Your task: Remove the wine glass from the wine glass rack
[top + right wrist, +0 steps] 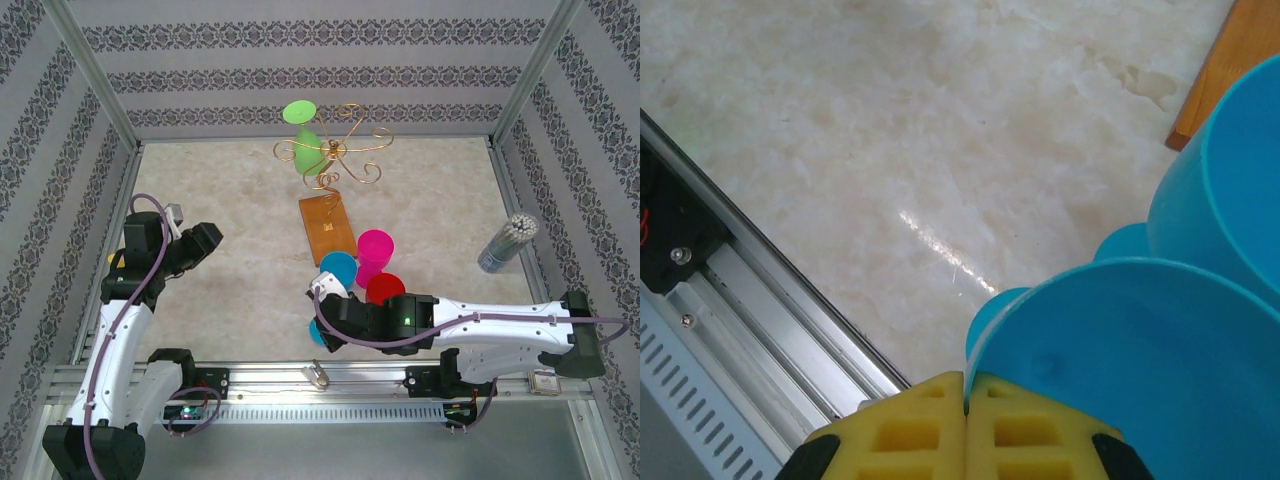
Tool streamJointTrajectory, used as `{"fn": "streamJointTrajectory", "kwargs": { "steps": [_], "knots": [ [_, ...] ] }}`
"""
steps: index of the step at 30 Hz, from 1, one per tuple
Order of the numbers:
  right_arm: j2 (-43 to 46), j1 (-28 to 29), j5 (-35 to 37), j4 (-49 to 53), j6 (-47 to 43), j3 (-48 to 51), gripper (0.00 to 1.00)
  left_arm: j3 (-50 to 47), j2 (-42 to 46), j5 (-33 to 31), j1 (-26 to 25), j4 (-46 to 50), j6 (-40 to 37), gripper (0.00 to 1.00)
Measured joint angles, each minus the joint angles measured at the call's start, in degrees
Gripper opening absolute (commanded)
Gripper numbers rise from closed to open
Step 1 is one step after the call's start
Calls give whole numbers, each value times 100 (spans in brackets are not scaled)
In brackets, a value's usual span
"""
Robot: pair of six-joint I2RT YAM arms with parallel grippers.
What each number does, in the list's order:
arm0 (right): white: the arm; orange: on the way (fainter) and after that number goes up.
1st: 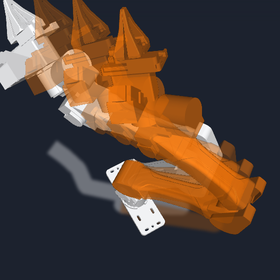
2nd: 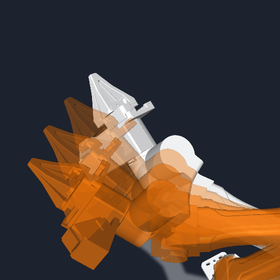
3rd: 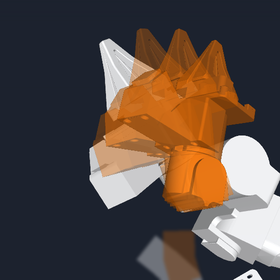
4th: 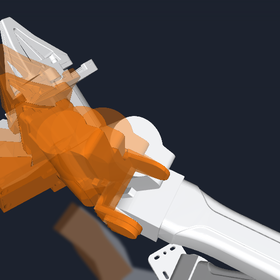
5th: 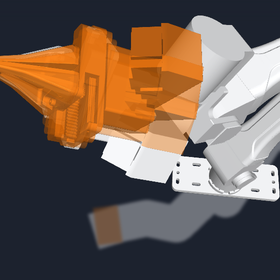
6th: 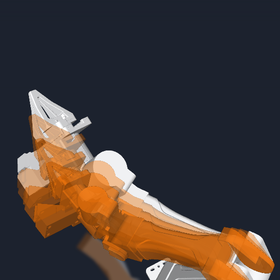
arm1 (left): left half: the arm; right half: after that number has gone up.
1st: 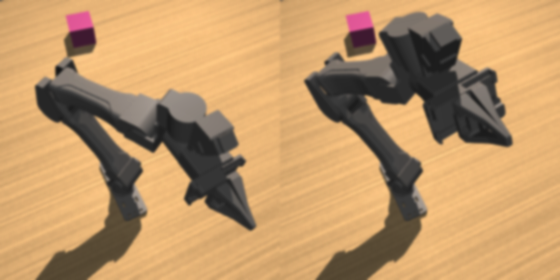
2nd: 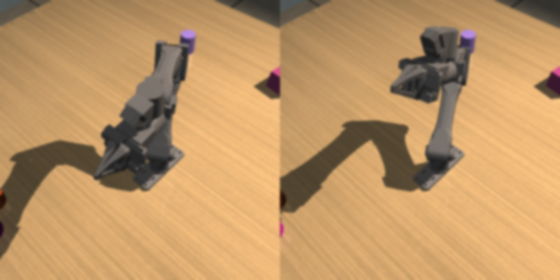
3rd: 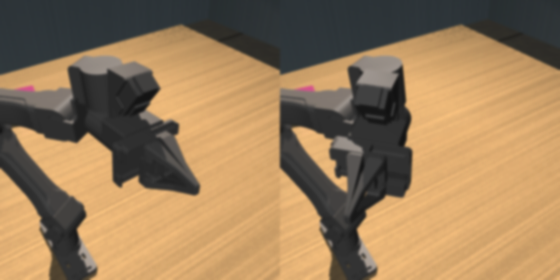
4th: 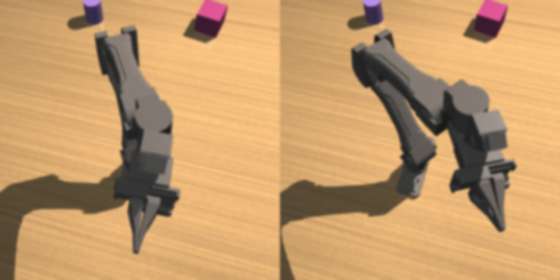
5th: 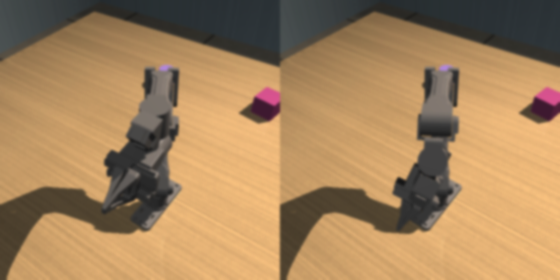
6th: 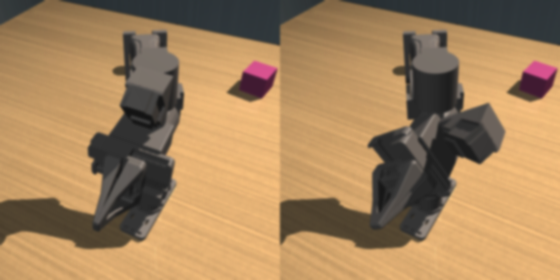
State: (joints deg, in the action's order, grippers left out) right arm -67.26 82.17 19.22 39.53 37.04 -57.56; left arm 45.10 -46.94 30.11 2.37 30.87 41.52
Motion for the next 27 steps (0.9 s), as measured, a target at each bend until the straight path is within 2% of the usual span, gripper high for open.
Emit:
{"fn": "streamJointTrajectory", "kwargs": {
  "steps": [24,27],
  "knots": [
    [-175,238,216,529,380,74,0,-52,-48,2,0,-44,4,49],
    [-192,238,256,529,380,74,7,-66,-48,4,0,-50,4,49]
  ]
}}
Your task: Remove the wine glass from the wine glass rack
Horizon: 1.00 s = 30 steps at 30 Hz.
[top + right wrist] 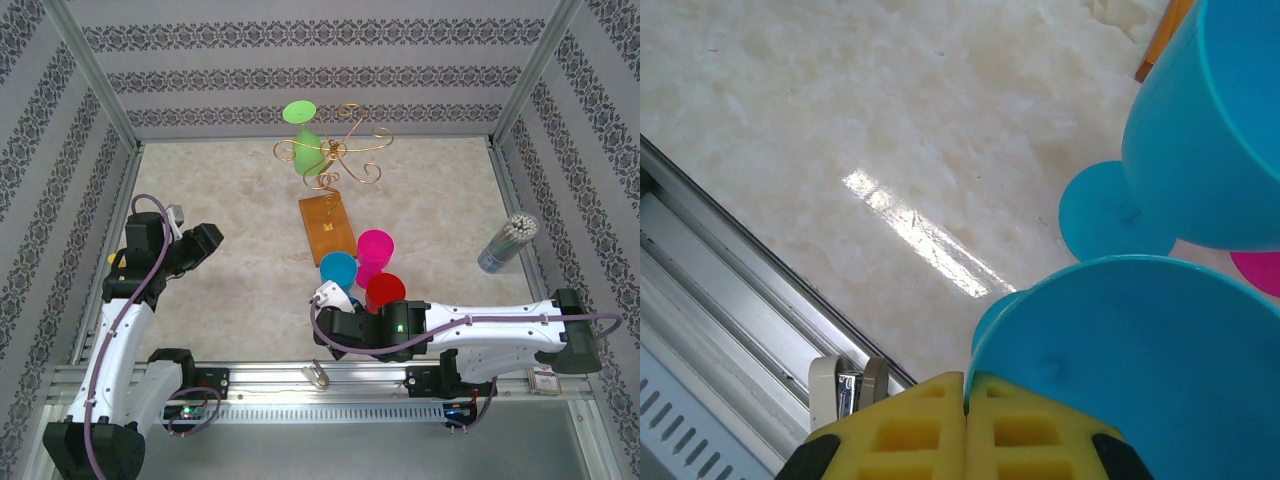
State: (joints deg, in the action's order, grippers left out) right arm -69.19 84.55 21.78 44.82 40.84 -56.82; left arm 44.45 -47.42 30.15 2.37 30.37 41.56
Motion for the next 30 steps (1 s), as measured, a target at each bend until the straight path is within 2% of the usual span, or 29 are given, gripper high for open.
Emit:
{"fn": "streamJointTrajectory", "kwargs": {
  "steps": [5,17,30],
  "knots": [
    [-39,0,52,52,79,0,21,-35,-24,0,0,-33,0,49],
    [-37,0,240,297,92,-109,41,-52,-81,2,0,-136,4,49],
    [662,-9,588,385,-11,-463,48,-50,-197,129,0,-280,7,49]
  ]
}}
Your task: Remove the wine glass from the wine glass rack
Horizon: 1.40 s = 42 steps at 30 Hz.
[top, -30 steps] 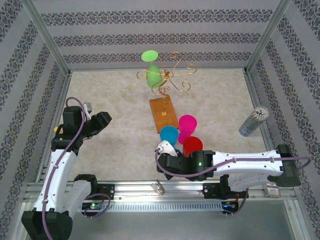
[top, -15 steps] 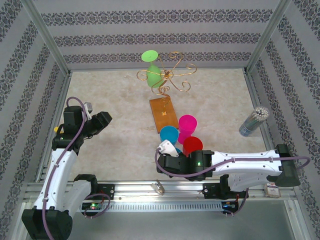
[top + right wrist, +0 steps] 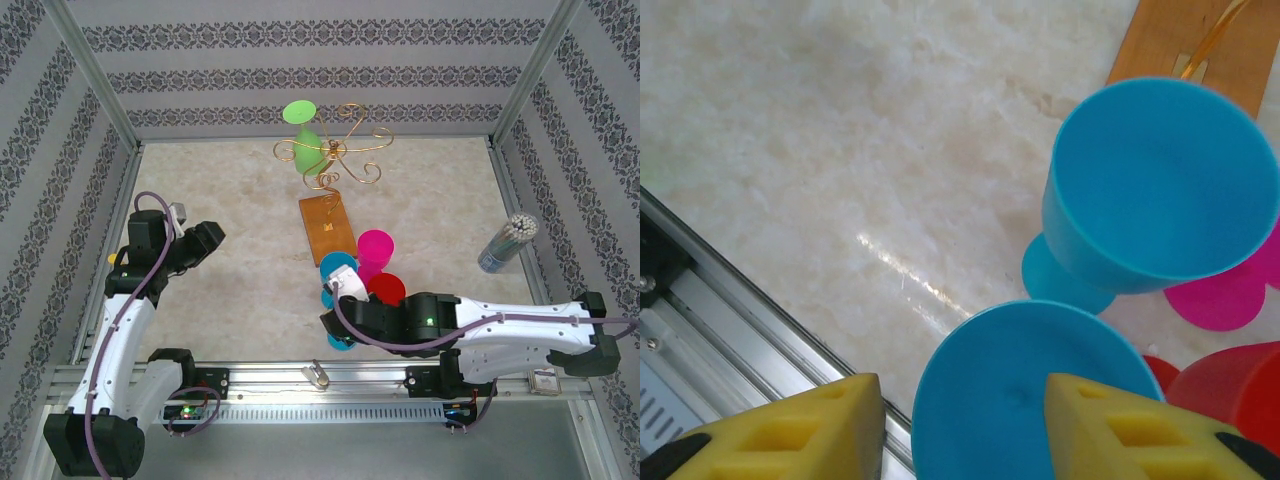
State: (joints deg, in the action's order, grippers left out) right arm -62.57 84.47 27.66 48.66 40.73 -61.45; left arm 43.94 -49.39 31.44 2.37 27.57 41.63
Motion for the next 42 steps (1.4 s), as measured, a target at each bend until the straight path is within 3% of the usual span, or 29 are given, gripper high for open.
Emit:
{"fn": "streamJointTrajectory", "kwargs": {
  "steps": [10,16,32,42],
  "knots": [
    [966,-1093,-146,-177,-299,-199,46,638,-533,146,-116,11,-258,48],
    [1311,-1869,-640,-468,-514,-264,46,940,-765,133,-221,9,-411,48],
    [142,-3104,-2319,-835,-1187,-1351,48,2184,-1513,170,-308,247,-527,49],
    [-566,-4089,-3383,-944,-1331,-2304,49,3965,-2968,389,-326,501,-599,51]
  ]
}}
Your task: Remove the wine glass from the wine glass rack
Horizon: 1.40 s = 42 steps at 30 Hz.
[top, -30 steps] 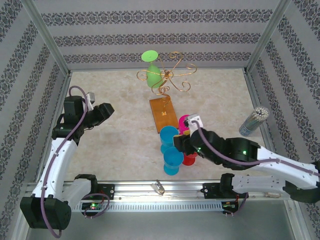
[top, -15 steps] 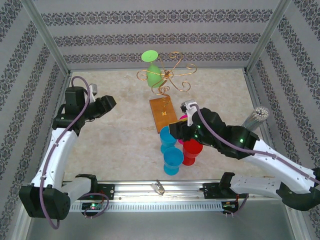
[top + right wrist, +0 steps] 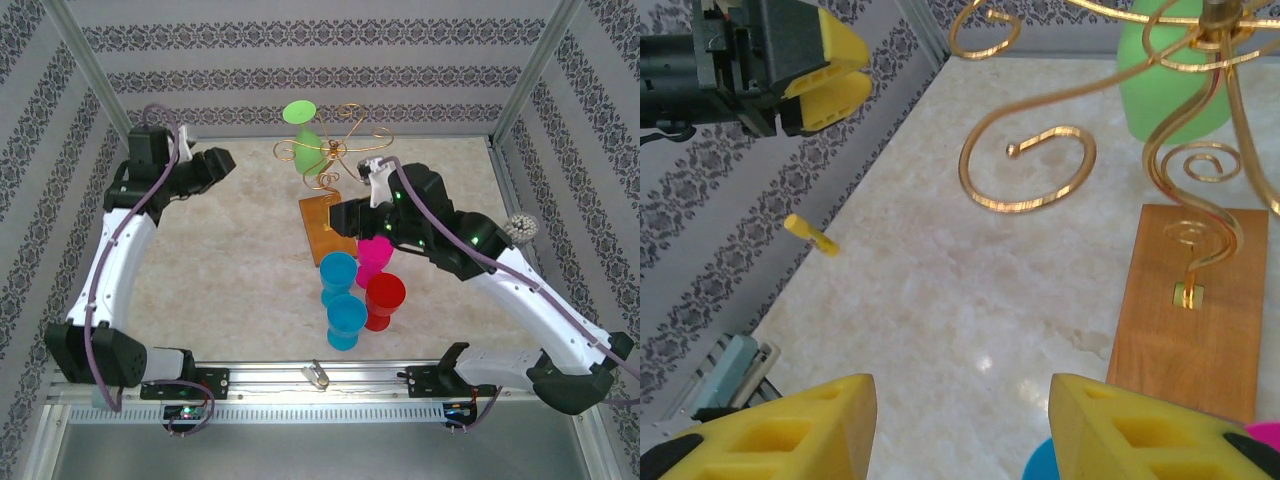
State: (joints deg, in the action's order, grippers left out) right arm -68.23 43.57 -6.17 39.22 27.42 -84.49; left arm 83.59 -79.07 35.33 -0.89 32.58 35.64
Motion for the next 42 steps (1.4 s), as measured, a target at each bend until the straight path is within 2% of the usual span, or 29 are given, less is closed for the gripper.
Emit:
{"fn": "streamJointTrajectory", "kwargs": {
  "steps": [10,16,20,25,42],
  "knots": [
    [-669,-1187,-1222,-575,223,-352,49,2756,-2225,354,-190,299,-96,52],
    [-981,-1349,-1499,-754,289,-612,48,4369,-3558,562,-404,667,-94,52],
    [-1095,-1384,-1604,-837,317,-699,48,4972,-4133,737,-507,793,-37,52],
    [-1119,-1421,-1631,-848,356,-708,48,5388,-4503,890,-656,820,127,52],
    [-1102,-1423,-1646,-870,374,-686,47,5466,-4513,1019,-828,817,369,49]
  ]
}}
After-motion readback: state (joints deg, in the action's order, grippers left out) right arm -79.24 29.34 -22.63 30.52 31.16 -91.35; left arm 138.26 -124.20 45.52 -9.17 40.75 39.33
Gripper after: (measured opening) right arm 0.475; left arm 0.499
